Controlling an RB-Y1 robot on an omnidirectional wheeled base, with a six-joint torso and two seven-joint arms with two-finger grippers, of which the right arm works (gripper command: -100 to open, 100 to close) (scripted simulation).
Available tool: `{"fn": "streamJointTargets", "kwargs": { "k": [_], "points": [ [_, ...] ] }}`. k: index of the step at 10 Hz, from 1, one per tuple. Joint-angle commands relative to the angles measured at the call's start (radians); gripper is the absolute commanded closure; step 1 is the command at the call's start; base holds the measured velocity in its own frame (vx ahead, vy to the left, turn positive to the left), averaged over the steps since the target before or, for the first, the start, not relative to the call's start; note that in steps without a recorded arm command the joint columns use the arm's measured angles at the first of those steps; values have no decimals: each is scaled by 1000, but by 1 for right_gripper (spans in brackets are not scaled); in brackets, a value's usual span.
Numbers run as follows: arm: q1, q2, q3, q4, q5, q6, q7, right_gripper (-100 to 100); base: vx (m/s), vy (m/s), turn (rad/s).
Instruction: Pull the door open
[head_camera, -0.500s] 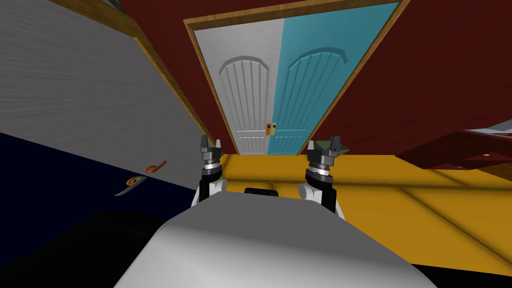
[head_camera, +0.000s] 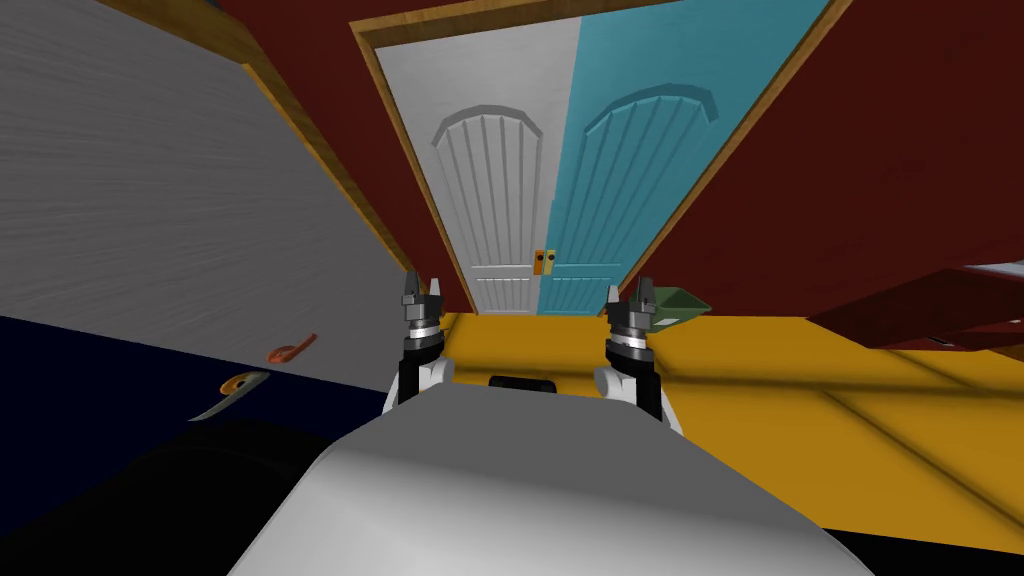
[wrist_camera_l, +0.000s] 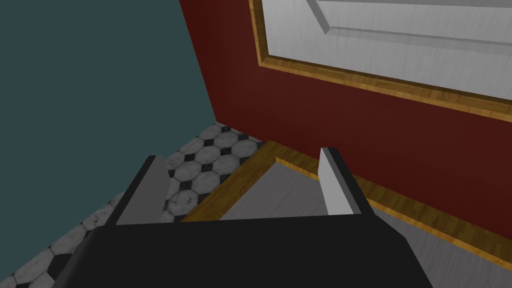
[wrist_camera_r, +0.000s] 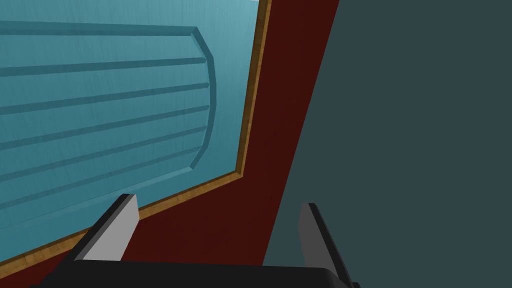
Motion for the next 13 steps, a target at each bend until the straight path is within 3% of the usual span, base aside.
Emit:
{"fn": "streamJointTargets", "kwargs": {
  "k": [1, 9, 13],
  "points": [
    [-14, -16, -8, 37, 10, 15, -26, -100, 208, 18, 12],
    [-58, -61, -18, 187, 63, 53, -109, -100, 130, 11, 12],
    [-88, -91, -24, 289, 99, 79, -165, -100, 143, 15, 18]
  ]
}}
